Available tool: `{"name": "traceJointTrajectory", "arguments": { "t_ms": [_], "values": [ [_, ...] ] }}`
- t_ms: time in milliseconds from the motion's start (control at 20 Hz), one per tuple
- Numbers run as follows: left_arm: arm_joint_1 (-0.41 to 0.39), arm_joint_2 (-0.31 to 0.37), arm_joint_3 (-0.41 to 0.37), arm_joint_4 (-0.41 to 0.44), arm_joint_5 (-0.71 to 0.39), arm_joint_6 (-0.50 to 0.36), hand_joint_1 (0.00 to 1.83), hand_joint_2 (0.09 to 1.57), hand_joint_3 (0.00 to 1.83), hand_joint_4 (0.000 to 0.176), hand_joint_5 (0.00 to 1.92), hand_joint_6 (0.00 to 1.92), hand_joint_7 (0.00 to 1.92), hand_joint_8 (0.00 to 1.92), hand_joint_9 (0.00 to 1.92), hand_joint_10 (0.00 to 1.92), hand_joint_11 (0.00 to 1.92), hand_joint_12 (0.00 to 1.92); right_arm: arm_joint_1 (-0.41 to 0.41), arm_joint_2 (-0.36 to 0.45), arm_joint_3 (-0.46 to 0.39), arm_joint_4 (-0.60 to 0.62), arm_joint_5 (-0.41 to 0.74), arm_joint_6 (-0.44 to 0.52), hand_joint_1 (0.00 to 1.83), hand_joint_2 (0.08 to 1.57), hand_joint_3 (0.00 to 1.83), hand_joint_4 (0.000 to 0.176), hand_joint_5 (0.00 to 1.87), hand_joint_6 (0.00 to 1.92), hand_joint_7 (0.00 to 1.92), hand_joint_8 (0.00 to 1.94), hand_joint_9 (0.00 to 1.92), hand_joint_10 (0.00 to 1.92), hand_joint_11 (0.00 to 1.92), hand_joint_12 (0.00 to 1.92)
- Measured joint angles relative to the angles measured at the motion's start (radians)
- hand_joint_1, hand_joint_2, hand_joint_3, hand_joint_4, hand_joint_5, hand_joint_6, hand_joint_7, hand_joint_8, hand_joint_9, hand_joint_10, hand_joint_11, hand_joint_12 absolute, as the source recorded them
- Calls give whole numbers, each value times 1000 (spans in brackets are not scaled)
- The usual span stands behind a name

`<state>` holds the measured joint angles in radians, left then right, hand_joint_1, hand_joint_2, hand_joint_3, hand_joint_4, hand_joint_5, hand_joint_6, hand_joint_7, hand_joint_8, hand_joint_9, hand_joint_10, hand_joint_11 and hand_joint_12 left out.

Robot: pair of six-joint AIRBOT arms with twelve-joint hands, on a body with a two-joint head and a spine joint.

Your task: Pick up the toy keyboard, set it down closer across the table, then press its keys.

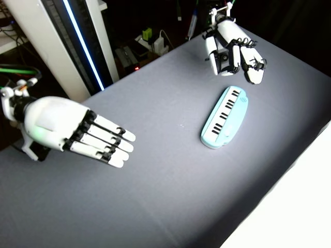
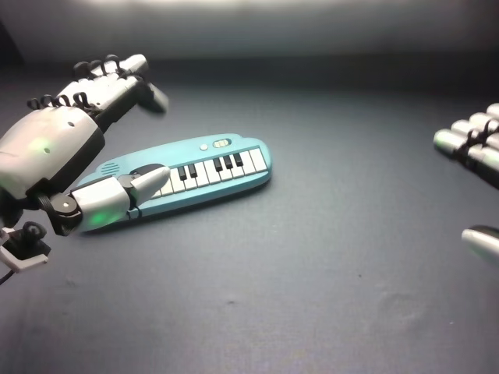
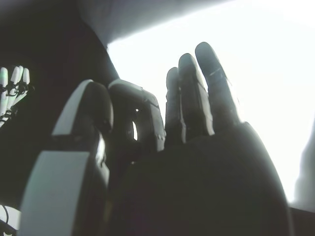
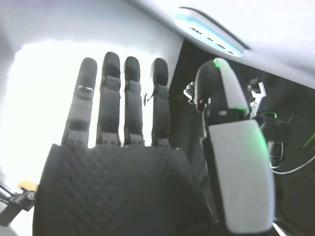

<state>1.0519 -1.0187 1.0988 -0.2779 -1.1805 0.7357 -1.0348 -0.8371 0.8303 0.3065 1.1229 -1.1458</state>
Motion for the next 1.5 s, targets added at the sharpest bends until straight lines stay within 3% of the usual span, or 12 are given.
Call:
{"name": "traceJointTrajectory", "arguments": {
  "t_ms": [250,350,450,650,750,1100,1250,1300,1350,1400,1450,1500],
  "values": [
    [-9,1,17,19,82,10,679,1073,0,36,0,0,0,0,0,0,0,0,-1,0,0,10,8,0,369,1378,10,0,0,0,0,0,0,0,0,0],
    [-42,1,45,23,174,36,715,997,0,47,0,0,0,0,0,0,0,0,-3,0,0,14,10,0,340,1378,6,0,0,0,0,0,0,0,0,0],
    [-99,-16,103,4,288,79,714,965,0,83,0,0,0,0,0,0,0,0,-5,0,0,19,7,0,360,1382,5,0,0,0,0,0,0,0,0,0],
    [-163,-86,195,-11,477,100,726,926,0,99,0,0,0,0,0,0,0,0,-20,1,0,28,7,5,371,1386,1,0,0,0,0,0,0,0,0,0],
    [-189,-110,212,-25,570,165,750,910,0,119,0,0,0,0,0,0,0,0,-20,1,0,31,8,19,390,1382,0,0,0,0,0,0,0,0,0,0],
    [-222,-177,301,-111,713,262,801,878,0,130,0,0,0,0,0,0,0,0,-31,2,1,32,8,31,353,1385,1,0,0,0,0,0,0,0,0,0],
    [-225,-193,320,-127,733,260,802,876,0,130,0,0,0,0,0,0,0,0,-35,2,1,29,11,34,352,1385,1,0,0,0,0,0,0,0,0,0],
    [-227,-198,325,-133,738,257,971,977,0,81,0,0,0,0,0,0,0,555,-37,2,2,35,8,34,320,1387,1,0,0,0,0,0,0,0,0,0],
    [-227,-198,326,-135,739,254,1055,1008,0,72,0,0,0,0,23,7,0,943,-37,2,2,38,6,34,313,1388,2,0,0,0,0,0,0,0,0,0],
    [-227,-200,326,-142,739,243,1099,1049,0,58,8,2,30,7,106,39,0,1167,-37,2,2,35,9,35,311,1387,1,0,0,0,0,0,0,0,0,0],
    [-229,-201,326,-140,737,243,1202,1107,0,31,257,72,241,35,246,341,20,1492,-37,2,2,32,9,36,311,1386,1,0,0,0,0,0,0,0,0,0],
    [-231,-201,326,-139,734,239,1224,1117,0,26,315,75,292,29,200,588,12,1601,-37,2,2,29,9,39,311,1386,1,0,0,0,0,0,0,0,0,0]
  ]
}}
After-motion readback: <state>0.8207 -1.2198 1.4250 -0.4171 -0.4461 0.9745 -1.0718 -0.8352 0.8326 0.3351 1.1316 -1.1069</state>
